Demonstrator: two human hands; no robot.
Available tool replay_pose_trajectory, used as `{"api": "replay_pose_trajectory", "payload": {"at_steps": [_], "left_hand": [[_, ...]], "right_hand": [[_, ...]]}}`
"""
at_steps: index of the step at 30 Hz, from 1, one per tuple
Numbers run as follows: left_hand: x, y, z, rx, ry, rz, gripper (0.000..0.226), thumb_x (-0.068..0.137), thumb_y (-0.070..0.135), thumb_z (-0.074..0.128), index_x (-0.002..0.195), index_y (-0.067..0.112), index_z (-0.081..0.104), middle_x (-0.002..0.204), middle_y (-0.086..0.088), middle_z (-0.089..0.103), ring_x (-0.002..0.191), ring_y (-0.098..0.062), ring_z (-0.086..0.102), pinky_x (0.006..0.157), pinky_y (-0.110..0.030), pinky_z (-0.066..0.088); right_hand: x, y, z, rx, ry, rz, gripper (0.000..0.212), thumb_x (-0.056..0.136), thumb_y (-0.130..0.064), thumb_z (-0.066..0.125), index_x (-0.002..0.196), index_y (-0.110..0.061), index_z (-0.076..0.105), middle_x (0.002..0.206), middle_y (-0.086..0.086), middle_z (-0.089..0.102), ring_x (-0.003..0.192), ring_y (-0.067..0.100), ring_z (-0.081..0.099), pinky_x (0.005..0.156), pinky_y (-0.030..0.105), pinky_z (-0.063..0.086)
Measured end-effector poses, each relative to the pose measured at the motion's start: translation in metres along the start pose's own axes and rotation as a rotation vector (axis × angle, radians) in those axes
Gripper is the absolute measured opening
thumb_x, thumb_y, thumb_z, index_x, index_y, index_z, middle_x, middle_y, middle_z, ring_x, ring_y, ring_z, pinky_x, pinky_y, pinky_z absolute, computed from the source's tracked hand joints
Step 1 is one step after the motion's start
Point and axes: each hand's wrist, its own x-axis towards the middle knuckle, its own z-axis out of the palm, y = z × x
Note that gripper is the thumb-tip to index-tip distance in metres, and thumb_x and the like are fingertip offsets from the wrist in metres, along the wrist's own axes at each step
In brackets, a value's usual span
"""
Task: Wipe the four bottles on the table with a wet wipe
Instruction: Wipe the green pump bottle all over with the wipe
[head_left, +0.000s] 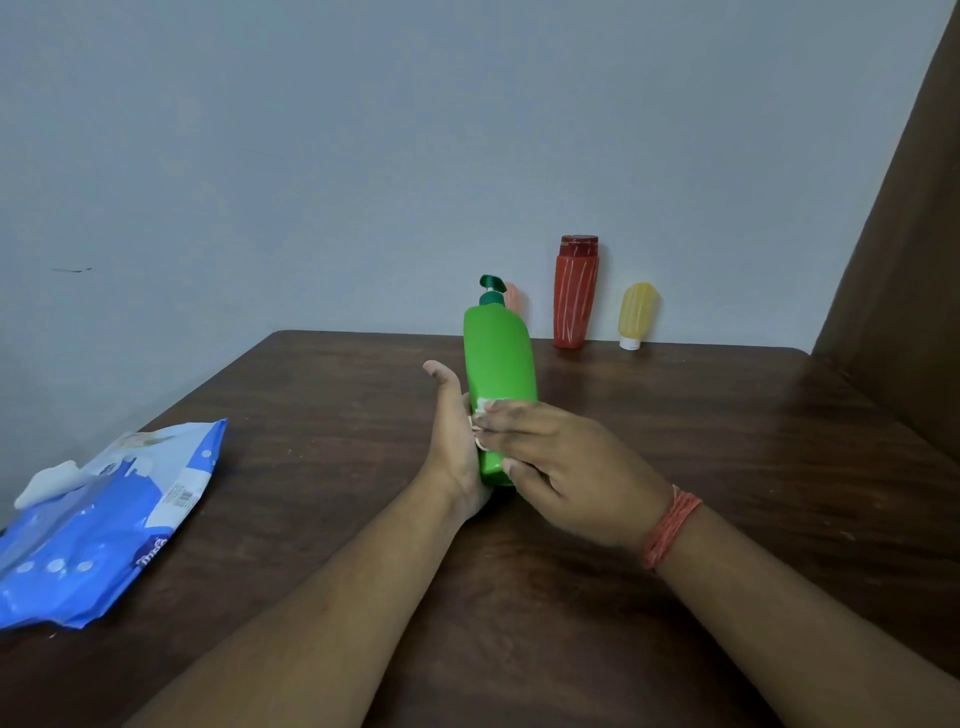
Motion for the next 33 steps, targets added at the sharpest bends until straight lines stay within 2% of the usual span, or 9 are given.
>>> {"api": "replay_pose_trajectory", "payload": {"at_steps": [6,12,16,18,23,26,28,31,33], "left_hand": [[0.002,0.003,0.0,-0.107,0.008,-0.038,0.092,0.081,0.09,0.023,0.088,0.009,0.066,0.071,-0.008,0.064,0.065,-0.02,0.064,0.062,-0.03,0.053],[0.003,0.008,-0.001,-0.161,0.061,-0.004,0.094,0.087,0.085,0.019,0.106,0.007,0.068,0.081,-0.015,0.071,0.071,-0.027,0.071,0.069,-0.036,0.059],[0.005,0.014,-0.005,-0.261,0.096,0.047,0.09,0.089,0.082,0.021,0.106,0.007,0.068,0.082,-0.016,0.07,0.071,-0.03,0.07,0.069,-0.043,0.061],[0.004,0.015,-0.007,-0.241,0.094,0.047,0.089,0.091,0.081,0.02,0.107,0.009,0.069,0.086,-0.016,0.071,0.074,-0.029,0.072,0.072,-0.042,0.06],[-0.004,0.01,0.001,-0.119,0.017,-0.023,0.086,0.093,0.077,0.02,0.121,0.012,0.069,0.111,-0.016,0.073,0.098,-0.028,0.072,0.089,-0.042,0.056],[-0.009,0.003,0.009,-0.048,-0.032,-0.073,0.085,0.093,0.077,0.019,0.126,0.015,0.067,0.12,-0.015,0.072,0.104,-0.026,0.072,0.086,-0.041,0.057],[-0.011,-0.002,0.015,-0.025,-0.078,-0.102,0.085,0.093,0.076,0.019,0.127,0.015,0.066,0.118,-0.014,0.073,0.102,-0.027,0.073,0.081,-0.039,0.059],[-0.014,-0.009,0.022,0.033,-0.203,-0.159,0.089,0.09,0.079,0.018,0.125,0.012,0.066,0.104,-0.017,0.073,0.083,-0.032,0.071,0.07,-0.041,0.06],[-0.017,-0.013,0.025,0.127,-0.289,-0.207,0.094,0.085,0.081,0.019,0.126,0.008,0.063,0.097,-0.018,0.07,0.076,-0.033,0.067,0.068,-0.043,0.058]], "right_hand": [[-0.007,0.002,-0.003,0.023,0.052,-0.112,0.026,0.096,-0.012,0.057,0.118,-0.011,0.071,0.127,0.0,0.066,0.127,0.015,0.054,0.105,0.034,0.045],[-0.012,0.005,-0.003,-0.017,0.203,-0.124,0.021,0.095,-0.01,0.063,0.114,-0.008,0.073,0.123,0.003,0.068,0.12,0.017,0.06,0.103,0.037,0.047],[-0.014,0.007,0.001,-0.043,0.268,-0.023,0.025,0.095,-0.009,0.061,0.118,-0.008,0.071,0.124,0.004,0.067,0.114,0.018,0.062,0.101,0.032,0.048],[-0.012,0.006,0.006,-0.043,0.307,0.046,0.027,0.096,-0.01,0.059,0.12,-0.007,0.07,0.124,0.006,0.067,0.113,0.019,0.062,0.102,0.03,0.048],[-0.003,0.001,0.009,-0.053,0.422,0.239,0.031,0.097,-0.01,0.051,0.123,-0.002,0.067,0.127,0.01,0.063,0.118,0.02,0.058,0.107,0.024,0.041],[-0.001,0.006,0.006,0.005,0.483,0.357,0.033,0.094,-0.005,0.051,0.124,0.0,0.064,0.129,0.012,0.062,0.118,0.011,0.052,0.108,0.01,0.031],[-0.001,0.012,0.001,0.086,0.517,0.437,0.034,0.097,-0.003,0.05,0.128,-0.001,0.062,0.132,0.007,0.058,0.119,0.003,0.047,0.105,0.004,0.028],[-0.001,0.022,-0.012,0.238,0.59,0.568,0.032,0.101,-0.005,0.048,0.131,-0.004,0.06,0.132,-0.002,0.053,0.114,-0.004,0.05,0.095,0.002,0.034],[-0.002,0.031,-0.022,0.243,0.65,0.617,0.032,0.101,-0.006,0.047,0.13,-0.002,0.06,0.132,0.002,0.051,0.11,-0.009,0.047,0.095,0.0,0.032]]}}
